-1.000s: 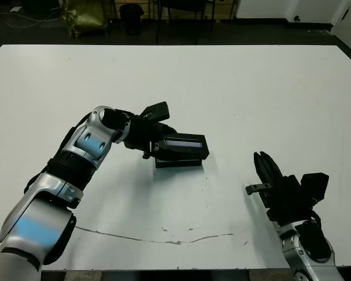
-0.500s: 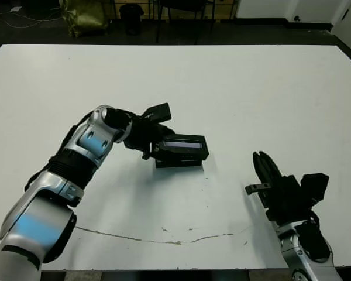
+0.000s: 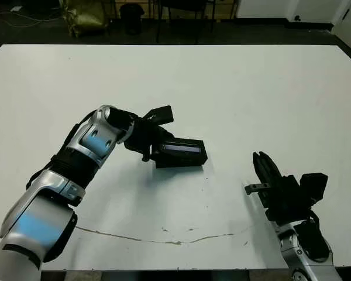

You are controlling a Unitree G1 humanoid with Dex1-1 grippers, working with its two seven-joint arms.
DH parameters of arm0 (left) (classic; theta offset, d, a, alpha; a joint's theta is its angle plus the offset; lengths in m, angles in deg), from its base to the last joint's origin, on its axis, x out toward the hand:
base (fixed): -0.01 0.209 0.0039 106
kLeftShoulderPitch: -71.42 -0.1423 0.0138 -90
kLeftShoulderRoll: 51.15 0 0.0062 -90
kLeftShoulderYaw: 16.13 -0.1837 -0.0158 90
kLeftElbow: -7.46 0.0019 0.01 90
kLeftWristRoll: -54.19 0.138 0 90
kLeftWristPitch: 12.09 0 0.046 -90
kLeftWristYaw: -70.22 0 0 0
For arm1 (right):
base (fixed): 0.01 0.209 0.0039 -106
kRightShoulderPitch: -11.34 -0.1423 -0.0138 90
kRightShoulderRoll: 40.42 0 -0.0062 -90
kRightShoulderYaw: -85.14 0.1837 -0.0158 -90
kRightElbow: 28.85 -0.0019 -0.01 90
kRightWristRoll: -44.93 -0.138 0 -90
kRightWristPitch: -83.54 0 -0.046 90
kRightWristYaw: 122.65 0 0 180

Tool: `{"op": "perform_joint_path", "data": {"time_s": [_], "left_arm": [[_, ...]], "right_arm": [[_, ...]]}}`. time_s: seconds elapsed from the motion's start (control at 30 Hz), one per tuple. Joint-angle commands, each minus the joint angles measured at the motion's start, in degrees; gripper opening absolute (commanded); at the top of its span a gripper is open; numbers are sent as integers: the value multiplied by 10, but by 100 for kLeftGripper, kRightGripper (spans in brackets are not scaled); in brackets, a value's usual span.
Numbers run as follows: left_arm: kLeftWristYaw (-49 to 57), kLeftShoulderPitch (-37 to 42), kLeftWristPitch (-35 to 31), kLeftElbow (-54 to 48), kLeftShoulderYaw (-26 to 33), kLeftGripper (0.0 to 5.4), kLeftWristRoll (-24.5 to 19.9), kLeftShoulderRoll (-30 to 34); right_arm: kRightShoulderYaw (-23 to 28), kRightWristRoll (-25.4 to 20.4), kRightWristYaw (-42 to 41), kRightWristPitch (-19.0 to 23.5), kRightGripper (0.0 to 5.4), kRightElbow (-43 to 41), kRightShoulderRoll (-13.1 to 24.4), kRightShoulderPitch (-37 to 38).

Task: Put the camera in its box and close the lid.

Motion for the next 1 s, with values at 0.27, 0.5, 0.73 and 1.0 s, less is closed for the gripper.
{"op": "perform_joint_path", "data": {"time_s": [0.27, 0.5, 0.73, 1.0], "left_arm": [[2, 1, 17, 8, -8, 266, 13, 0], [3, -7, 28, 26, 0, 266, 12, 12], [-1, -28, 18, 45, 10, 266, 1, 21], [13, -48, 54, 60, 3, 266, 14, 28]], "right_arm": [[0, -5, 5, 30, 0, -6, 3, 10], [0, -6, 8, 38, 0, -11, 3, 11], [1, -1, 2, 20, 0, -5, 3, 14], [1, -4, 8, 41, 0, -18, 7, 14]]}}
